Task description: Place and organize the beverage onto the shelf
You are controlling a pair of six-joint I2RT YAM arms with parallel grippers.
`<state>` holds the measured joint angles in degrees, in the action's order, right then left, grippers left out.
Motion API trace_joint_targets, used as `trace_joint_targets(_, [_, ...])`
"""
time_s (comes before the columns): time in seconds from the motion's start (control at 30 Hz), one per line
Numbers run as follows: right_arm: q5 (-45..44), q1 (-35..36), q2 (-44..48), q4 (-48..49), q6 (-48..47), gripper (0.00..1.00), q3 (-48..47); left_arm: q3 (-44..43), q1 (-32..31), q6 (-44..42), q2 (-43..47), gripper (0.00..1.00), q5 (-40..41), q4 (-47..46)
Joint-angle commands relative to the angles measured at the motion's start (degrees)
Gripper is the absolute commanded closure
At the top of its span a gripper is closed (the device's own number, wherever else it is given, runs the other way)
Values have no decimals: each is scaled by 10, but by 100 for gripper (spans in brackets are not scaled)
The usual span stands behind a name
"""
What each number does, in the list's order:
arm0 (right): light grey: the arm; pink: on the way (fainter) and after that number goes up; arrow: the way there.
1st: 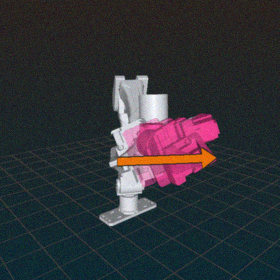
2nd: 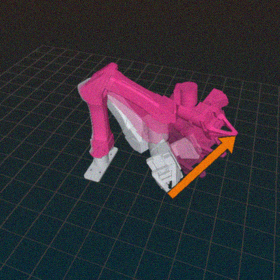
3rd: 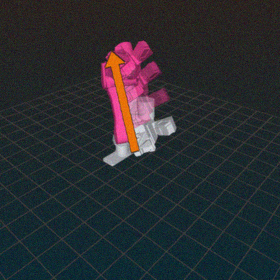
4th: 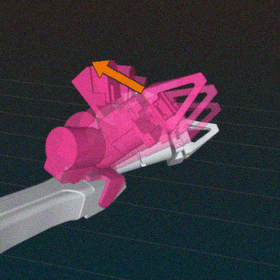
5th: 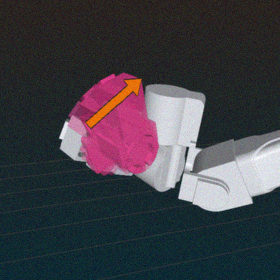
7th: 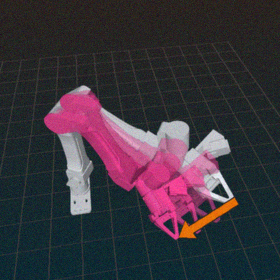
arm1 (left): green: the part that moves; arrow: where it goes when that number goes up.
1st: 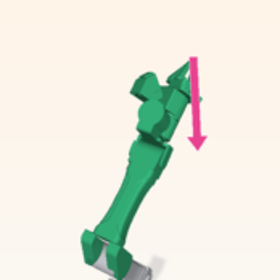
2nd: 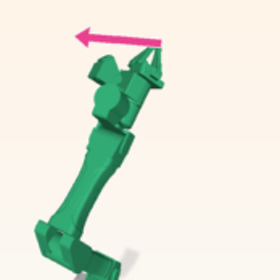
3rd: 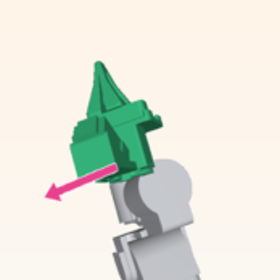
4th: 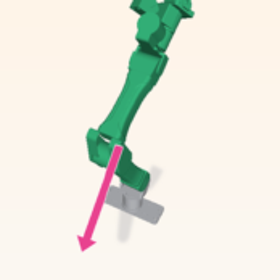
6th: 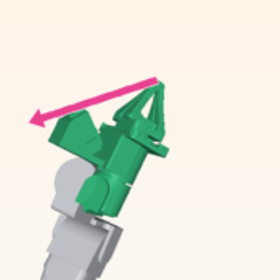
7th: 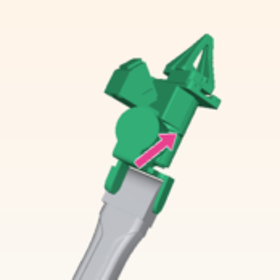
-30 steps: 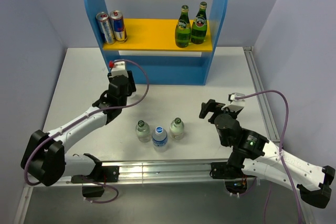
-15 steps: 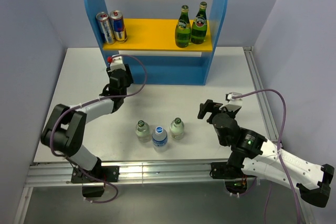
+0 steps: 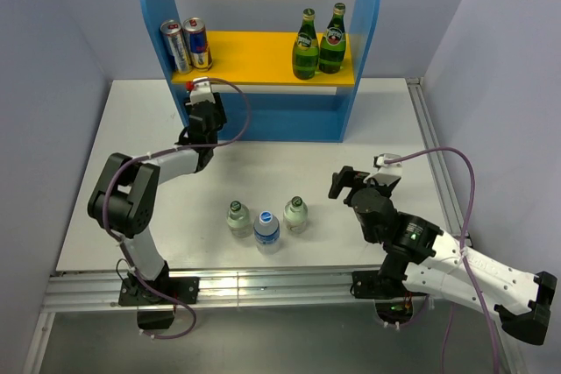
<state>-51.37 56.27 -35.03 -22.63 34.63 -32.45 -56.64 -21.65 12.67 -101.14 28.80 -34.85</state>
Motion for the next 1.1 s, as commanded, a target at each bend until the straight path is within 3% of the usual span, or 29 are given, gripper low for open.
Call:
trace_joint_targets(0.0, [-13,2,-4,23,-2,0,-8,-58,6,-15,-3,100,31,-97])
trace_joint_targets(0.13, [-13,2,-1,22,-2,1,-8,-77,8,-10,-23,95,46,-76])
trace_joint_targets(0.23, [-13,2,0,22,0,0,-7,-82,8,-6,-27,63,51,-67])
trace_joint_targets(0.27, [-13,2,0,21,1,1,-7,-82,8,-7,-27,43,52,-64])
trace_joint_targets(0.33, [-14,2,0,20,1,1,-7,-87,8,-5,-26,13,58,-57])
trace_joint_targets(0.37, [-14,2,0,19,3,0,-7,-87,8,-3,-23,2,58,-51])
trace_joint_targets(0.73, [-16,2,10,16,4,0,-6,-55,0,48,62,1,39,46])
trace_joint_targets(1.07, [-16,2,15,15,7,0,-5,39,-65,107,254,1,77,192])
